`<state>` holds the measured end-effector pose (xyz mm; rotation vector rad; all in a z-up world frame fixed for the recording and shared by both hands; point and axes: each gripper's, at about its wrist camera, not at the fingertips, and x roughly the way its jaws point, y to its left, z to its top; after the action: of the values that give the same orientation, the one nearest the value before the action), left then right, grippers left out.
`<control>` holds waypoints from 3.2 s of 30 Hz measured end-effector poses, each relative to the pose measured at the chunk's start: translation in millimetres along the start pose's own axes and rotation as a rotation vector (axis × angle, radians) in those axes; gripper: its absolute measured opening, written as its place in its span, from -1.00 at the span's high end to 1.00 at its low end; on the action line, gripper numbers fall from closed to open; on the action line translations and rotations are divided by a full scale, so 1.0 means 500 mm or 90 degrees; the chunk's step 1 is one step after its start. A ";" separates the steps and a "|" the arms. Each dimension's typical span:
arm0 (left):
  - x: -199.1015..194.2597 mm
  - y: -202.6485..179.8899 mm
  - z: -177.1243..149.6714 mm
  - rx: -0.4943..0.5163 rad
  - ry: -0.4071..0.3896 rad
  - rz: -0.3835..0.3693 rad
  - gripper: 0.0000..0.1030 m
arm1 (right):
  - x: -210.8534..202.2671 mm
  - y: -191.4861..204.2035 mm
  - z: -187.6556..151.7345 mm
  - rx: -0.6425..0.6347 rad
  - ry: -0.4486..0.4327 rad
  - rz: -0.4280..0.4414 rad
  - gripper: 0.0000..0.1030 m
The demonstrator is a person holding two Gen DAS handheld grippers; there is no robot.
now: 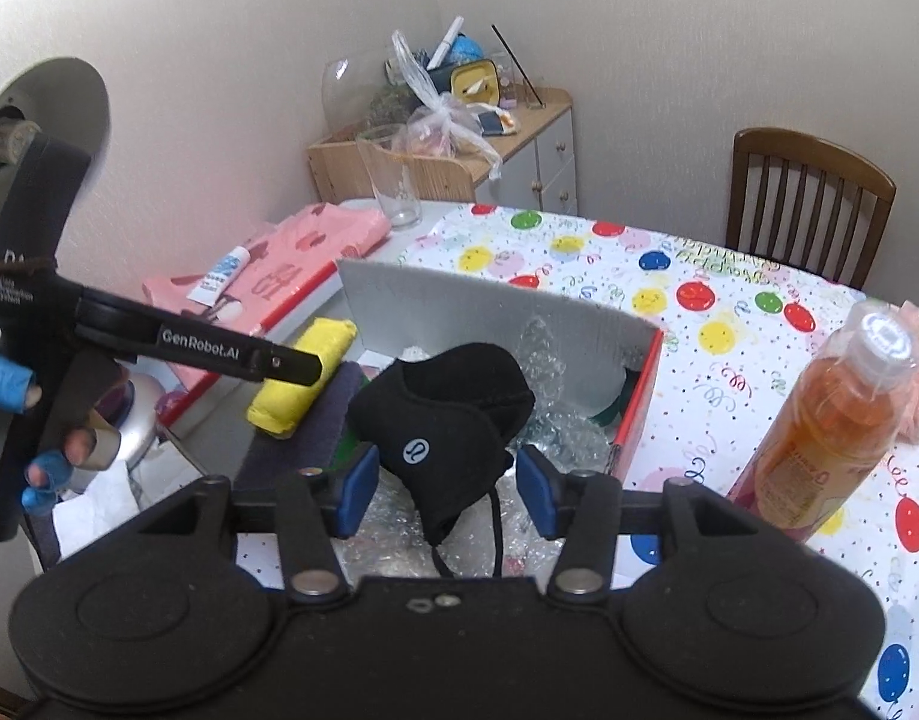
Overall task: Organize soft objects
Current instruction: 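Lower the pouch and yellow sponge into the box and open both grippers, then withdraw both grippers from the box back over the table, then grasp the pink bath puff with the left gripper while the right grasps the white cloth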
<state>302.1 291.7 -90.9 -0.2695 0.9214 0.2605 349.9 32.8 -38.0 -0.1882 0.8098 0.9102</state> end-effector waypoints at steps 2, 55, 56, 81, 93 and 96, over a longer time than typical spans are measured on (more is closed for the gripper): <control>-0.013 -0.007 -0.003 0.005 -0.007 0.001 -0.33 | -0.018 -0.001 0.001 0.001 -0.008 0.001 -0.06; -0.045 -0.800 0.038 0.163 -0.101 -0.113 -0.94 | -0.401 -0.586 -0.087 0.164 -0.092 -0.273 -0.99; -0.038 -0.815 0.044 0.163 -0.104 -0.107 -0.94 | -0.398 -0.602 -0.086 0.173 -0.088 -0.275 -0.99; 0.302 -0.966 0.237 0.145 0.024 -0.012 -0.94 | -0.158 -0.865 -0.008 0.151 0.094 -0.189 -0.99; 0.470 -0.944 0.294 0.102 0.101 0.029 -0.94 | 0.003 -0.952 -0.001 0.187 0.213 -0.128 -0.99; 0.498 -0.945 0.296 0.093 0.115 0.029 -0.94 | 0.031 -0.959 -0.006 0.188 0.234 -0.123 -0.99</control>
<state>714.0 -74.0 -151.8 -0.1381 1.1208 0.2111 719.9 -256.4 -137.2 -0.1733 1.2330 0.5708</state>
